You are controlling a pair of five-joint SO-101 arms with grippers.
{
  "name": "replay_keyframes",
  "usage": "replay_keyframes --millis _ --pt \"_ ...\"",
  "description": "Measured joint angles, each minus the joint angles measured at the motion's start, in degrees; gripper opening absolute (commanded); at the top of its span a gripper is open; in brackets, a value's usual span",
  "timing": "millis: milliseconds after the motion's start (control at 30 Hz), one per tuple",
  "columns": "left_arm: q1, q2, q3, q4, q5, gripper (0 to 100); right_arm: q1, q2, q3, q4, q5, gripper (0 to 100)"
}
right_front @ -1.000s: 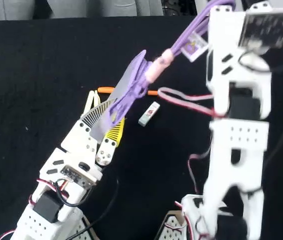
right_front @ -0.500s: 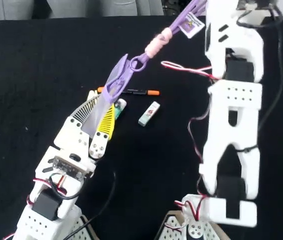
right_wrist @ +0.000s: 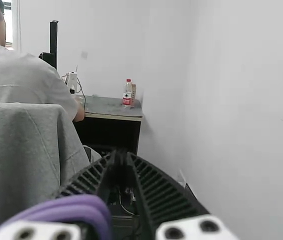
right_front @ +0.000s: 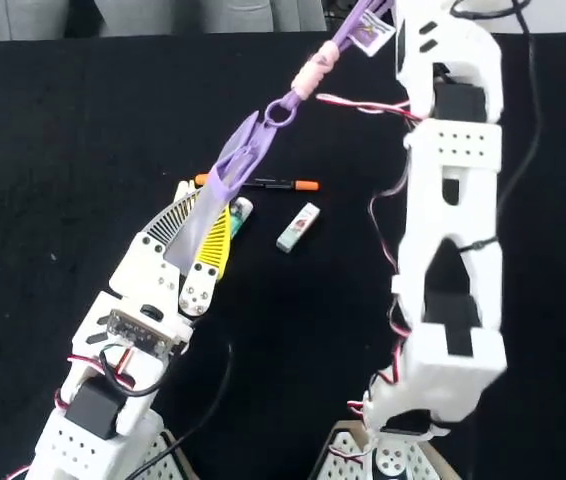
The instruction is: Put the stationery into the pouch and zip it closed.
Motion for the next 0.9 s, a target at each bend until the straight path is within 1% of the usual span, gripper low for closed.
replay_keyframes --millis 267,300,367,433,500,567,733,900 --pt "0.0 0.0 -0.5 0.0 0.1 3 -0.1 10.0 -8.5 0.0 -0.2 1.1" --pt "0.0 0.0 -1.1 0.0 0.5 3 0.1 11.8 -9.8 0.0 -0.2 1.1" --pt "-0.3 0.0 -3.6 0.0 2.4 3 3.0 16.3 -13.0 0.0 -0.3 1.1" --pt "-0.2 0.2 -5.4 0.2 4.6 3 3.8 20.3 -16.7 0.0 -0.4 1.1" --pt "-0.3 0.2 -7.0 1.1 5.9 3 3.6 24.3 -21.5 0.0 -0.4 1.1" --pt "-0.3 0.3 -8.7 4.0 6.6 3 3.6 28.0 -26.7 0.9 -0.4 1.1" --pt "-0.3 0.4 -13.8 10.5 6.9 3 3.4 36.7 -42.9 8.7 -0.4 1.1" --pt "-0.3 0.4 -16.5 11.9 6.9 3 3.4 43.8 -58.0 12.3 -0.4 1.1"
